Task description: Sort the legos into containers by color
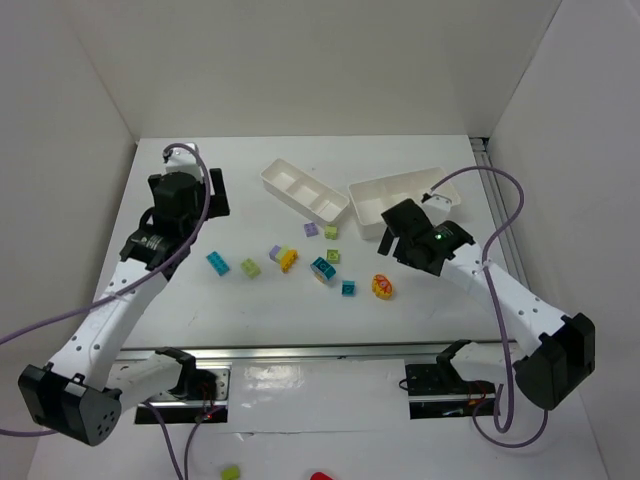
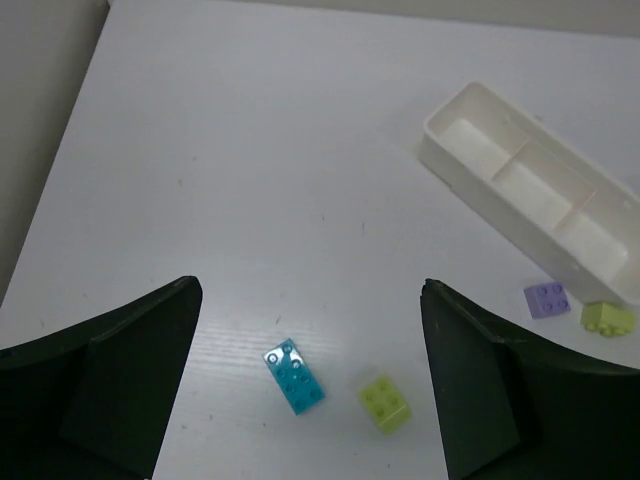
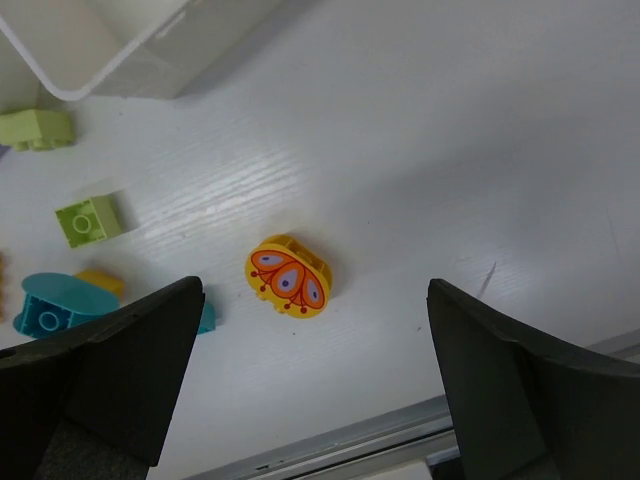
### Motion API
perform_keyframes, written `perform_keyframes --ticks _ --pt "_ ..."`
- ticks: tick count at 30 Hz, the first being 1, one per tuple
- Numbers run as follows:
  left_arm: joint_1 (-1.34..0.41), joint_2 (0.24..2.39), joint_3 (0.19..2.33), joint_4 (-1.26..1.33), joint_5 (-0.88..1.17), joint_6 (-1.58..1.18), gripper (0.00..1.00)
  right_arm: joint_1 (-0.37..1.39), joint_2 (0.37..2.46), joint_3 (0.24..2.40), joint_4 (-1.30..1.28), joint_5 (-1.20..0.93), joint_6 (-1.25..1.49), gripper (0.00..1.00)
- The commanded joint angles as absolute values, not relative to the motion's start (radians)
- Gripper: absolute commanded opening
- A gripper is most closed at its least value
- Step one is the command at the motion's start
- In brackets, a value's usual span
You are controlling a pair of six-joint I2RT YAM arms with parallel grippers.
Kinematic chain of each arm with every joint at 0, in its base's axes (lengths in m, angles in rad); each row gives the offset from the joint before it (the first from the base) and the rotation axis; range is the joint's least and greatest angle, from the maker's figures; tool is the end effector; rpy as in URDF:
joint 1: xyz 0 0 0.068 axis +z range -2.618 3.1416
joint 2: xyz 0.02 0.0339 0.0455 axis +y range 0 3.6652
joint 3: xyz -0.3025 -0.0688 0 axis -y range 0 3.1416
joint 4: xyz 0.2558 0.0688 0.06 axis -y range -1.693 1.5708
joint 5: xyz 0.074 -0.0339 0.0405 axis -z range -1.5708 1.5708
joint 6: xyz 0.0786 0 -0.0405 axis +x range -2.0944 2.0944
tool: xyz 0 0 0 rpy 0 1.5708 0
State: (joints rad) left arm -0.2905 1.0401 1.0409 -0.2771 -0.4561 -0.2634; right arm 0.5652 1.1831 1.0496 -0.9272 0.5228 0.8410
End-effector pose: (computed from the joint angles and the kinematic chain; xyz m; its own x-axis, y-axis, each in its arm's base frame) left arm 0.2607 -0.0418 0.3952 -0.2136 -0.1801 -0.9602 -0.2118 0.9680 -0.1345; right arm 0.2208 0.0935 0.2950 -0.6838 0.3310 -0.6503 0.3772 0.9232 0.0734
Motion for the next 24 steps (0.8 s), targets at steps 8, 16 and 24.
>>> perform_keyframes --ticks 8,16,24 --pt "-0.288 1.106 1.137 -0.416 -0.348 -0.295 1.0 0.684 1.293 1.031 -0.91 0.563 0.899 1.0" --pt "-0.288 1.219 1.253 -0.553 -0.336 -0.376 1.0 0.805 1.39 0.977 -0.763 0.505 0.684 1.0" --pt "-0.288 1.278 1.275 -0.595 -0.241 -0.365 1.0 0.775 1.342 0.867 -0.592 0.359 0.551 1.0"
